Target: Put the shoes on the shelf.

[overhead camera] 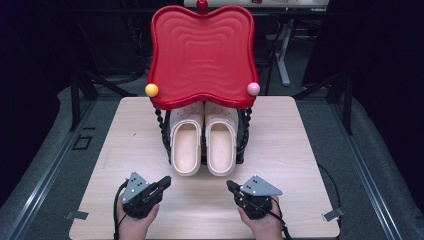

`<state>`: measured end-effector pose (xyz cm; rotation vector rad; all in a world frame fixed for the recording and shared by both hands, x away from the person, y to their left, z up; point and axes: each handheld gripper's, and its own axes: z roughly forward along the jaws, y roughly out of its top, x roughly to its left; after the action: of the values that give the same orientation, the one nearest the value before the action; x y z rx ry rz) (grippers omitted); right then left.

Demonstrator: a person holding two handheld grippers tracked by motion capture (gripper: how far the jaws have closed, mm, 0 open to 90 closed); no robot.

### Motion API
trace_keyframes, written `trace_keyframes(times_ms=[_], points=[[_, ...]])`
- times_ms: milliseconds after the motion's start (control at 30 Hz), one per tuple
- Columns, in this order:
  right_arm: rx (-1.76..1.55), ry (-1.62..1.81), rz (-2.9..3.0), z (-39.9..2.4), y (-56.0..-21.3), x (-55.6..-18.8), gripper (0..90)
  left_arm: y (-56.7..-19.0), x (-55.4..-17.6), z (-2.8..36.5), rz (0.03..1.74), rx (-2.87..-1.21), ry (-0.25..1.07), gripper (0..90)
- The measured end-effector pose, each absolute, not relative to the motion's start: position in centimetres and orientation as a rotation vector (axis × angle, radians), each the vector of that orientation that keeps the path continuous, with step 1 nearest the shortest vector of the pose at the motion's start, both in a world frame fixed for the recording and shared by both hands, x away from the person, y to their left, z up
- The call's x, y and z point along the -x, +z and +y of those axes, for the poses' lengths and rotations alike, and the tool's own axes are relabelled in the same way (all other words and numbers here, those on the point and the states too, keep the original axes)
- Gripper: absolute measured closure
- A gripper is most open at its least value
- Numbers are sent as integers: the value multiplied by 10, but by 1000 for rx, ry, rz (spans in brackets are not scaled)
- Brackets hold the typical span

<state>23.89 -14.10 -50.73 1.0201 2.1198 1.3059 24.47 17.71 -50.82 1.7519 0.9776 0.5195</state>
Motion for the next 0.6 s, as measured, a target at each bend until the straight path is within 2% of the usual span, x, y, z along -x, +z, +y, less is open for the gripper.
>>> trace_keyframes(times_ms=[167,600], points=[[-1043,1306,2136,-137,-516,-248,896,-516,-251,174,998,-1765,468,897],[-1099,1344,2158,-134,-520,-261,897,-521,-260,155,973,-1824,450,900]])
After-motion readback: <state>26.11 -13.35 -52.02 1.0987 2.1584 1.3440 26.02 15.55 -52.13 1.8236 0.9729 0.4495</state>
